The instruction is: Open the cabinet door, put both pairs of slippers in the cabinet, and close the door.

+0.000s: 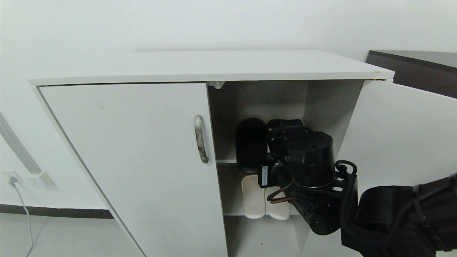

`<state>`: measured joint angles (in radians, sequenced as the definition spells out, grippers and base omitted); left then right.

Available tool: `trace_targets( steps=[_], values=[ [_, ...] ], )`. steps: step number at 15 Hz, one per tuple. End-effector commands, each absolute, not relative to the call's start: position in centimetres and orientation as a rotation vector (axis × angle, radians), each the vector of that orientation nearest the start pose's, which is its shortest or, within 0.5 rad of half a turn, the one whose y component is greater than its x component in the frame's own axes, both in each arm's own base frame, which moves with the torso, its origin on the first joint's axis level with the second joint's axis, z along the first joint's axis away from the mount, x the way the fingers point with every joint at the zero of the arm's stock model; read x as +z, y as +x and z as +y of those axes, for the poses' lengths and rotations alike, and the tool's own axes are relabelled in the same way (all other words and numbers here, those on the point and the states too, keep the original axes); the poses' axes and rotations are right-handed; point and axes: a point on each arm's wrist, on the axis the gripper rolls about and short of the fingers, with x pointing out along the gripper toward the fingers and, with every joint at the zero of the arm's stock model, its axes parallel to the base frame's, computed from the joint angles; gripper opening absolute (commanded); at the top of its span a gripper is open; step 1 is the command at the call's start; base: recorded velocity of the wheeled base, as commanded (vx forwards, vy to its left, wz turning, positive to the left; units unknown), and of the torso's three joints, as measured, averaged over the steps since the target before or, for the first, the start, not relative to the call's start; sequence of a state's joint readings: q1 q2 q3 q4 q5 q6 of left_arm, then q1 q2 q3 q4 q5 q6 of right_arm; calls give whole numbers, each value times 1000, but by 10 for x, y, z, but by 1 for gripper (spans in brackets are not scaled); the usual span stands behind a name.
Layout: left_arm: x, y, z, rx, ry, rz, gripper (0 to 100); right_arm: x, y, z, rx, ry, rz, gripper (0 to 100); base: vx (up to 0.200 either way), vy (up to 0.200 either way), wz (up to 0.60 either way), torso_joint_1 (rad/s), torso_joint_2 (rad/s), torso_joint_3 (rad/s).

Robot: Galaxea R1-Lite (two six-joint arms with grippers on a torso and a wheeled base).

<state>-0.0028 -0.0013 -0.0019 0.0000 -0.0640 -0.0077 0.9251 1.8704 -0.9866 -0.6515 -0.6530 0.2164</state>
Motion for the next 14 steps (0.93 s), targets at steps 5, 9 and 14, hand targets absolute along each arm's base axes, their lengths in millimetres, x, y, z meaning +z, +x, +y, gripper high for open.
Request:
trace_targets(
  steps=[5,9,14],
  values=[
    [76,-23,-1,-68,-8,-1,0,171,221,272,255,38,192,0,0,0,0,0,0,0],
    [76,-23,-1,-69,-9,-3,0,170,220,270,263,37,173,0,-150,0,0,3,2,1],
    [76,-23,-1,-69,-9,-3,0,166,219,269,278,31,167,0,-200,0,0,0,1,1]
  ],
)
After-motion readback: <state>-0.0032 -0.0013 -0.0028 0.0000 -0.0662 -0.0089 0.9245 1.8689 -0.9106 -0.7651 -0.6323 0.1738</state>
